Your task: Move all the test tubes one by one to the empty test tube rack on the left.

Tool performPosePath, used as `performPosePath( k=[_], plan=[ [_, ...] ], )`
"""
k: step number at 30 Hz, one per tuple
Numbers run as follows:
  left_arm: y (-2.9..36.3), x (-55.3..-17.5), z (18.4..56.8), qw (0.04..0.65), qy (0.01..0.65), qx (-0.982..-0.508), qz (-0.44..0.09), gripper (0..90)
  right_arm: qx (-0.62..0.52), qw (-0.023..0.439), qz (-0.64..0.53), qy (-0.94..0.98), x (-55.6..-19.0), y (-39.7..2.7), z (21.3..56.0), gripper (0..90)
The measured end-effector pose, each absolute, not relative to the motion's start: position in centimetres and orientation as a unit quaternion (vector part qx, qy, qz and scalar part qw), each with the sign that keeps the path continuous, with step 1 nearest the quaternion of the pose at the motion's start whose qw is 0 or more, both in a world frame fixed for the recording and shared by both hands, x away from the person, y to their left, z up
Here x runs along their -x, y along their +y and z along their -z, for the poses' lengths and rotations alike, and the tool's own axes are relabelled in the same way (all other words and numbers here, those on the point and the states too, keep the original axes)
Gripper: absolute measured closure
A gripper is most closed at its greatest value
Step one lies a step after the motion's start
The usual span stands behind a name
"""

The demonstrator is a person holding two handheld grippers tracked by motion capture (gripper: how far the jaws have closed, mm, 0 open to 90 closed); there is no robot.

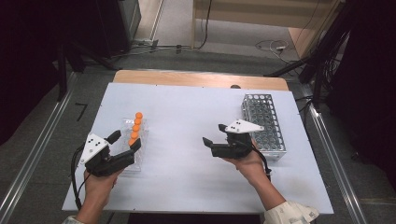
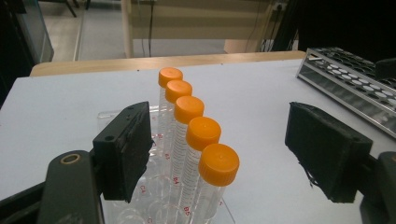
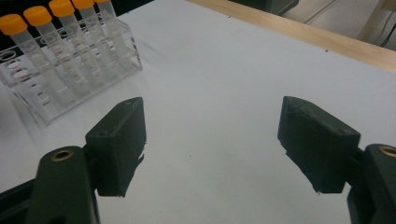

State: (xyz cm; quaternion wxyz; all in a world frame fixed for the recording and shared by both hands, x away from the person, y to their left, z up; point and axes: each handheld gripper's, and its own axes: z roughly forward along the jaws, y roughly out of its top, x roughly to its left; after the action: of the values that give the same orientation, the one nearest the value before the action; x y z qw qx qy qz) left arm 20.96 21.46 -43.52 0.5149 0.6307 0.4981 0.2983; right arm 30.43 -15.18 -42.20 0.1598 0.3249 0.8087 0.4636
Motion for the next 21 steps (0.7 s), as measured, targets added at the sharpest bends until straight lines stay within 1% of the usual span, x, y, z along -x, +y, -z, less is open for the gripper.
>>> performPosePath(
  k=[21],
  plan=[
    [21.9,-21.0,43.6,0.508,0.508,-0.626,-0.303,19.7,-0.343,0.167,-0.462,0.801,-30.3,-17.6,42.3,22.2]
  ],
)
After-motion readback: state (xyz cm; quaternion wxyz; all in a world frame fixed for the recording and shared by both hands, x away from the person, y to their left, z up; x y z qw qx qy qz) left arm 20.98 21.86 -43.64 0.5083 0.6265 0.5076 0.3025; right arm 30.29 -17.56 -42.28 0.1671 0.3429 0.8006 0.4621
